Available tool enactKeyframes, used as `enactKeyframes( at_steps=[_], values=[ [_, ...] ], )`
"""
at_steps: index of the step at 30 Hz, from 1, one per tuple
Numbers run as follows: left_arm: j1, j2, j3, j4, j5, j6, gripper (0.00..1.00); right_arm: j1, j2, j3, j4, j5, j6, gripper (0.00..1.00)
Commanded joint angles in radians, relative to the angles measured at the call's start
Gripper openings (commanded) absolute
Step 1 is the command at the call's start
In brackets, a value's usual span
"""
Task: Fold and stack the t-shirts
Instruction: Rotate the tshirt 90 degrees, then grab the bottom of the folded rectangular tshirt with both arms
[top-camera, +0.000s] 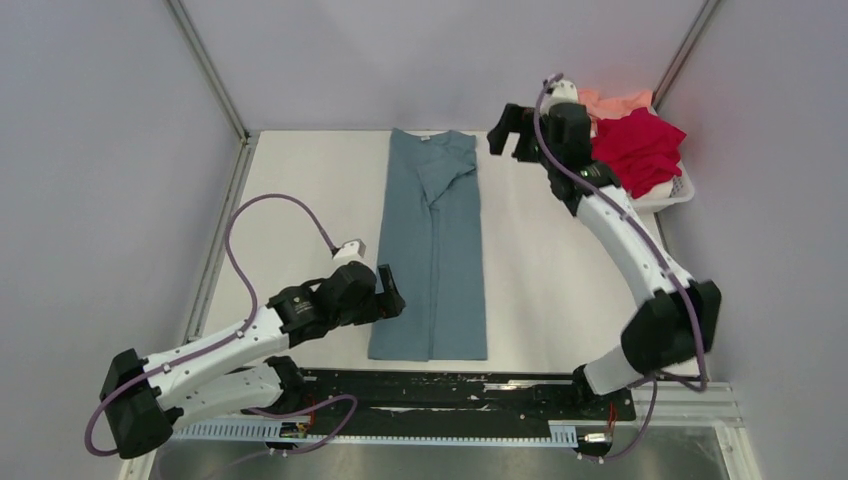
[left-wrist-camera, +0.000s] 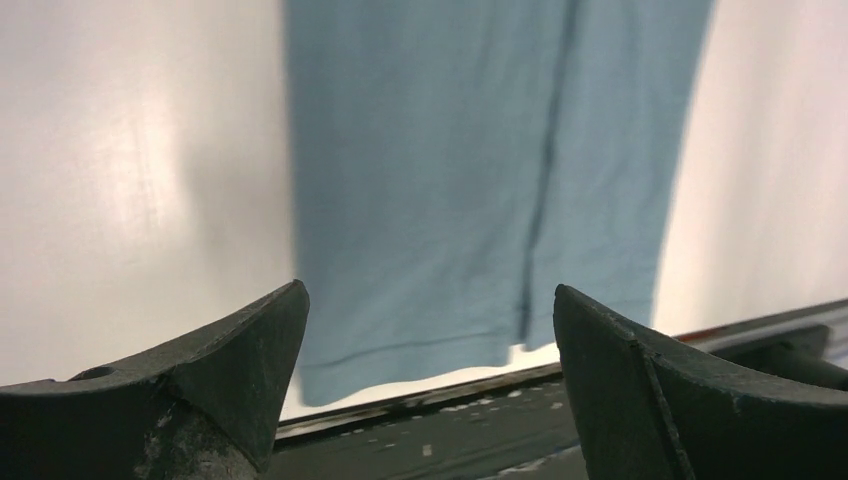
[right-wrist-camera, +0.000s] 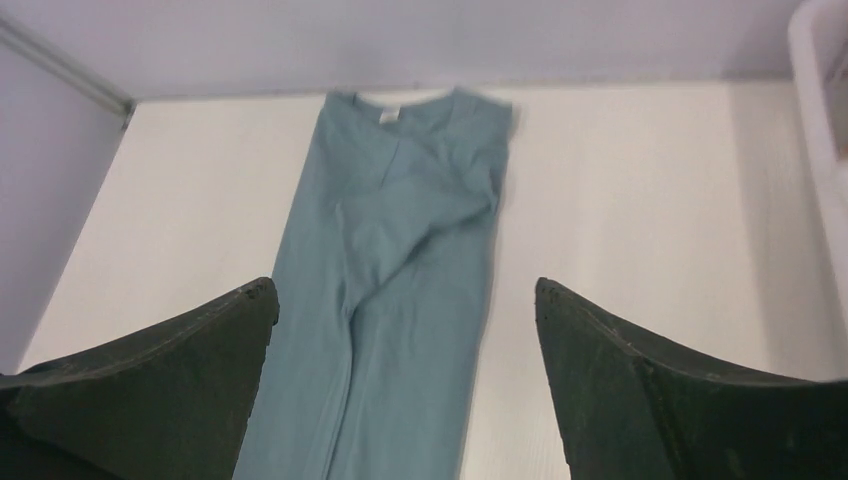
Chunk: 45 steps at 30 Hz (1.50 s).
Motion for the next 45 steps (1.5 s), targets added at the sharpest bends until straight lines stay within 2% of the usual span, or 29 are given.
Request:
enactKeyframes(
  at_steps=[1,5,9,13,15,18,19,21,29,34,45],
  values=[
    [0.049,-0.112,-0.115,-0.124,0.041,0.105,1.00,0.072,-0.221,-0.457,-0.035,-0.076,0.173,1.00],
    [0.060,-0.202,-0.221,-0.064,0.129,0.117,1.00,0.213,-0.413,-0.704,-0.103,-0.042,0.238,1.00],
    [0.060,-0.215,-0.308,0.010,0.224,0.099,1.00,0.330,-0.577,-0.838,-0.177,-0.066,0.326,1.00],
    [0.061,-0.174,-0.361,0.043,0.221,0.035,0.89,0.408,-0.694,-0.938,-0.239,-0.122,0.385,1.00],
    [0.060,-0.155,-0.377,0.075,0.226,0.015,0.80,0.438,-0.718,-0.987,-0.258,-0.160,0.409,0.98],
    [0.061,-0.141,-0.390,0.112,0.244,-0.007,0.57,0.469,-0.756,-1.003,-0.316,-0.160,0.425,0.98],
    [0.061,-0.139,-0.392,0.112,0.248,-0.010,0.52,0.476,-0.770,-1.004,-0.332,-0.149,0.427,0.98],
    [0.061,-0.140,-0.392,0.101,0.258,-0.011,0.37,0.482,-0.785,-1.012,-0.347,-0.150,0.435,0.98],
    [0.061,-0.119,-0.407,0.128,0.322,-0.007,0.00,0.538,-0.706,-1.073,-0.330,-0.148,0.493,0.89],
    [0.062,-0.077,-0.404,0.147,0.343,-0.012,0.00,0.571,-0.664,-1.128,-0.233,-0.175,0.561,0.70],
    [0.061,-0.074,-0.411,0.159,0.343,-0.031,0.00,0.588,-0.605,-1.137,-0.228,-0.115,0.574,0.33]
  ],
)
